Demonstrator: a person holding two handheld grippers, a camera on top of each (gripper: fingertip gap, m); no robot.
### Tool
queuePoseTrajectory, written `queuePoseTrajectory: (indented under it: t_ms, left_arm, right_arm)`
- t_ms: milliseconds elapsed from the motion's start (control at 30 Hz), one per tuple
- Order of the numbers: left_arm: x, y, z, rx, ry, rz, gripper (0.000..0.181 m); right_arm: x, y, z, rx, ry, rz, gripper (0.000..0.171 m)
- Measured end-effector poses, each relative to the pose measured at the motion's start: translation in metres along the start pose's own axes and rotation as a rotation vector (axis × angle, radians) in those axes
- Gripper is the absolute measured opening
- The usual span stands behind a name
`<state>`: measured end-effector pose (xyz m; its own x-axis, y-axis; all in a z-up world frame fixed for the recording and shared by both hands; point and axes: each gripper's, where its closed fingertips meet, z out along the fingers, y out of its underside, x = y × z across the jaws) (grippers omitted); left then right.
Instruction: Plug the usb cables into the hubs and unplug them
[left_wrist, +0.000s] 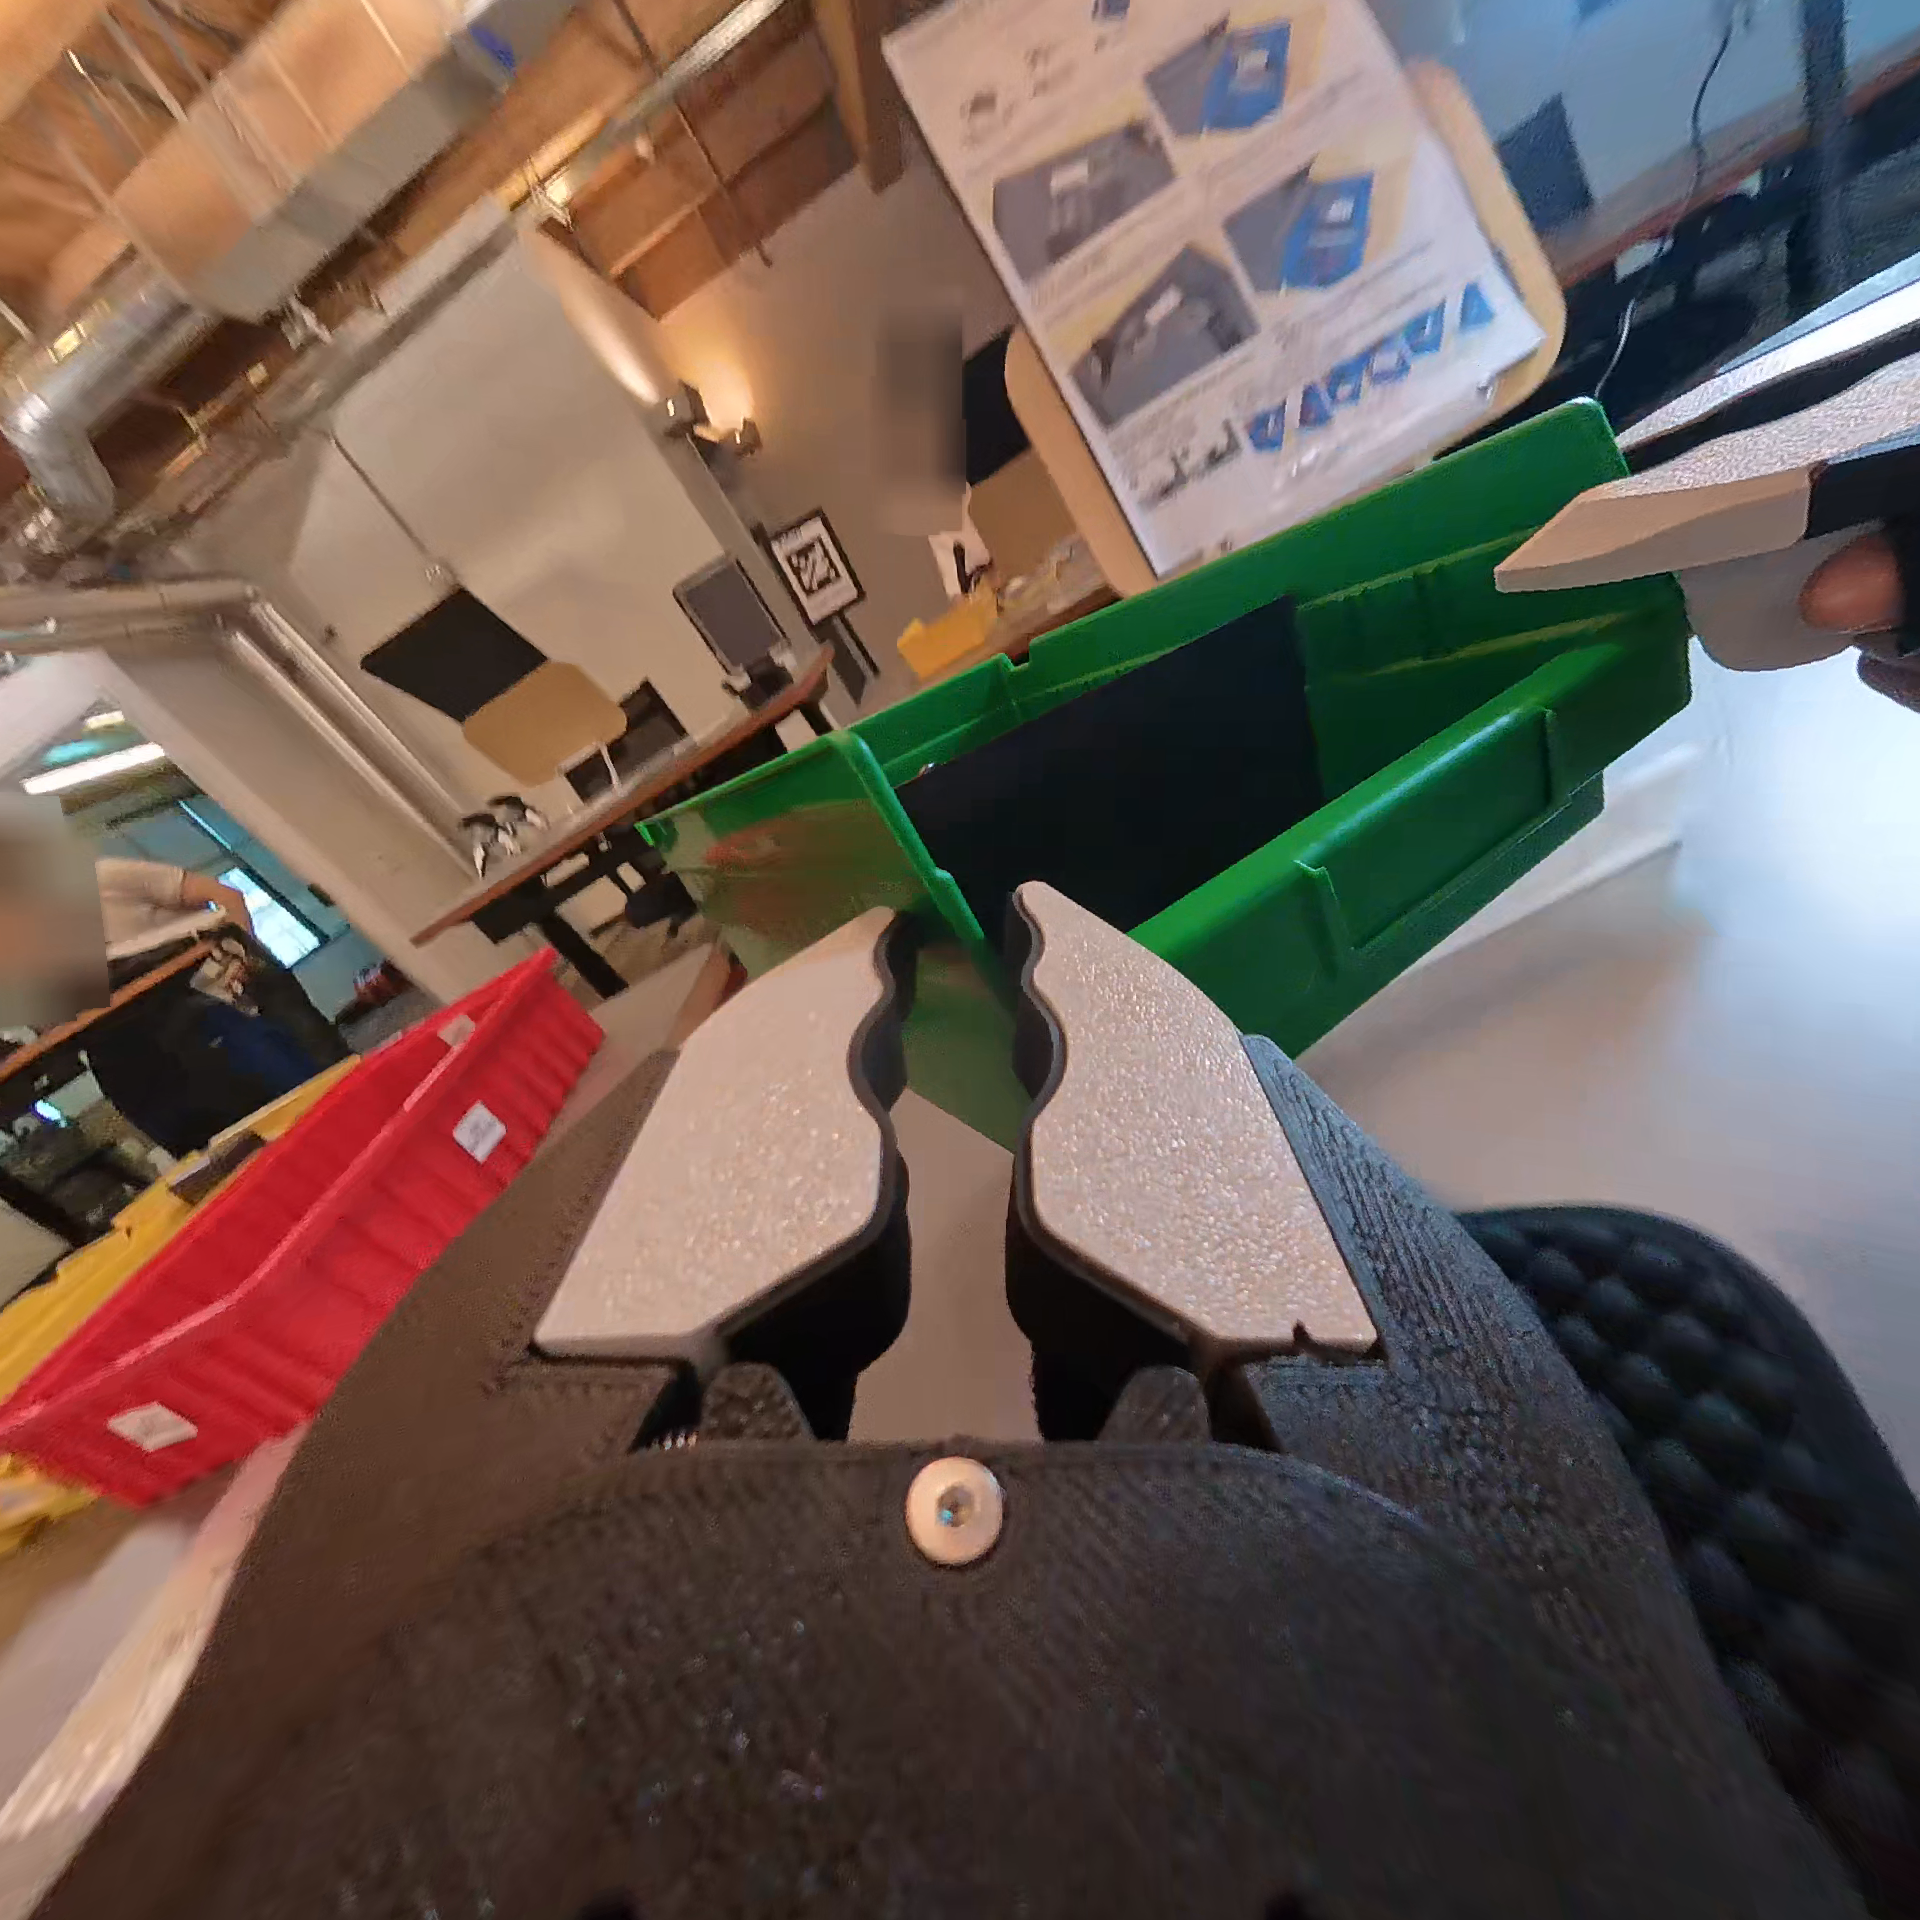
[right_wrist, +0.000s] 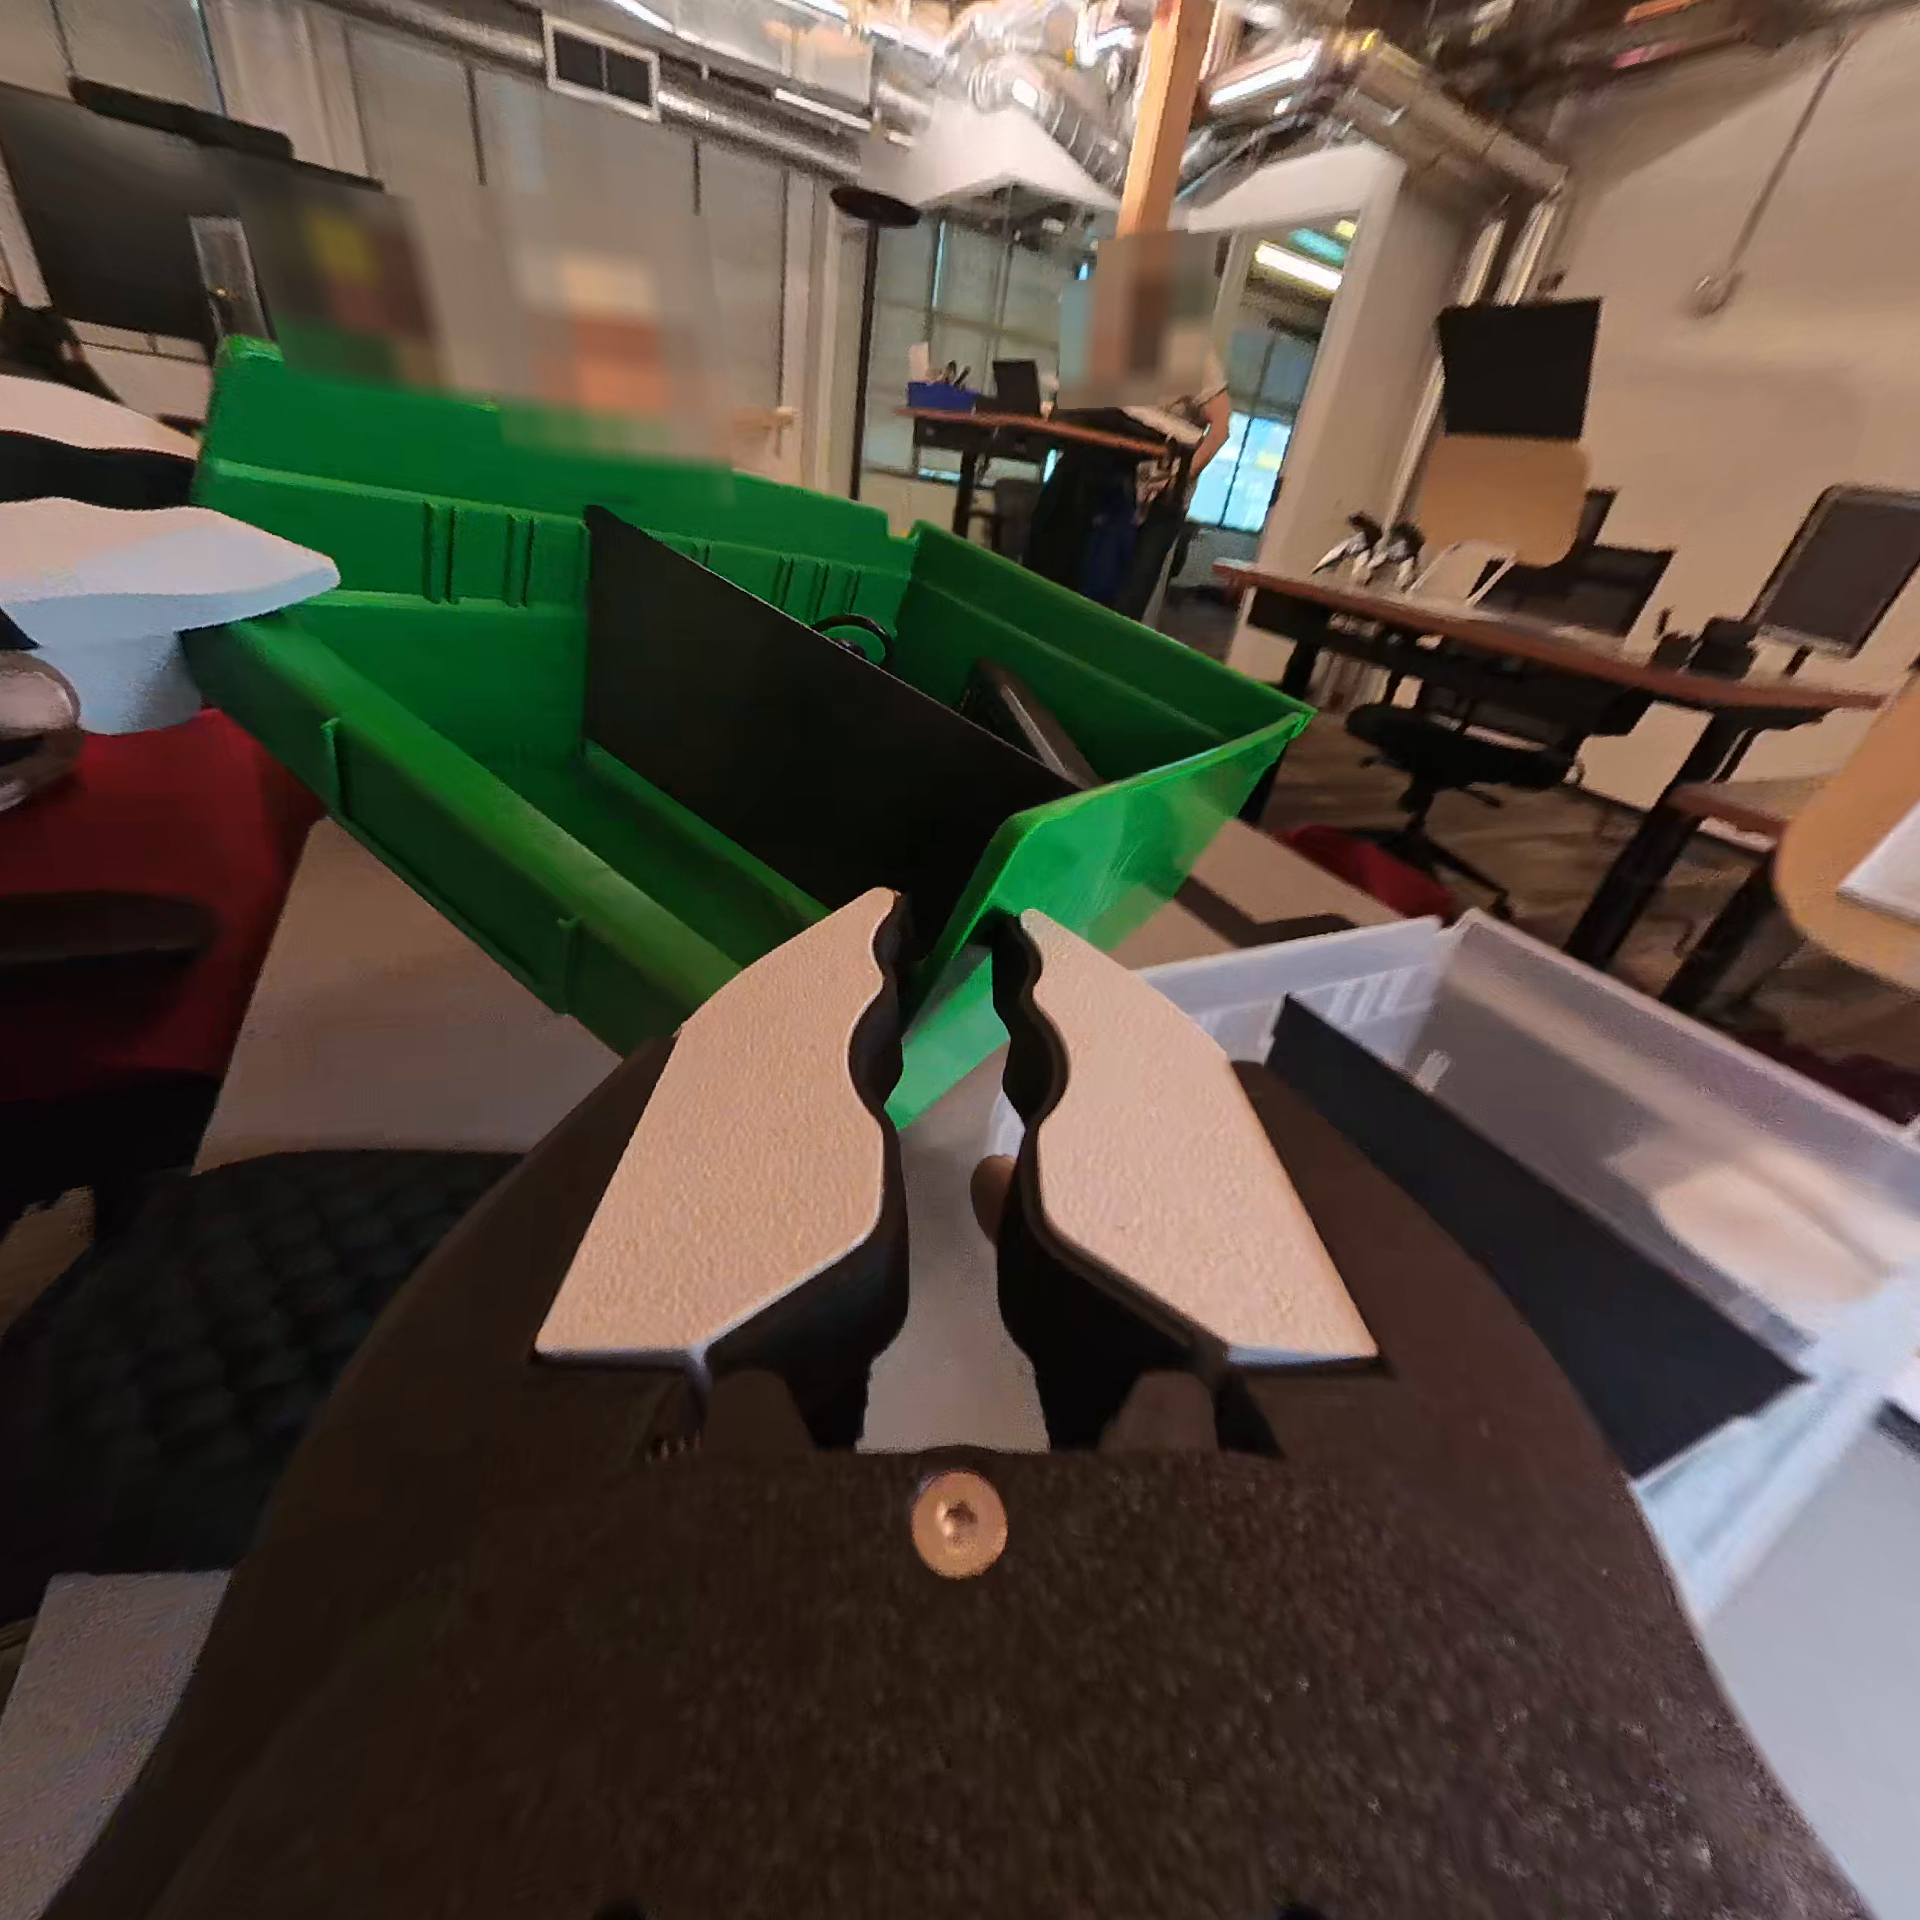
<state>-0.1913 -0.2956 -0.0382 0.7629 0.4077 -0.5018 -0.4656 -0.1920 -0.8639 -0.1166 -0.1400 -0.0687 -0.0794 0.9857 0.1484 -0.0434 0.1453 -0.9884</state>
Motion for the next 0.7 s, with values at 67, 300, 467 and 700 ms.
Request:
queuePoseTrajectory:
  t_ms: [67,300,467,700]
  left_arm:
    - [0.002,0.021,0.001,-0.032,-0.003,-0.025,0.017]
    - [0.011,0.027,0.007,0.018,-0.04,-0.013,0.016]
    - [-0.006,0.021,-0.008,0.045,-0.068,0.059,0.015]
    - [0.019,0.079,0.009,-0.009,0.019,-0.071,0.015]
  right_arm:
    - [-0.003,0.01,0.004,0.018,-0.011,0.026,0.015]
    - [0.003,0.01,-0.002,0.042,0.002,0.057,0.015]
    - [-0.016,0.007,0.009,0.06,-0.042,0.052,0.016]
    - [-0.015,0.057,0.004,-0.072,0.003,0.066,0.016]
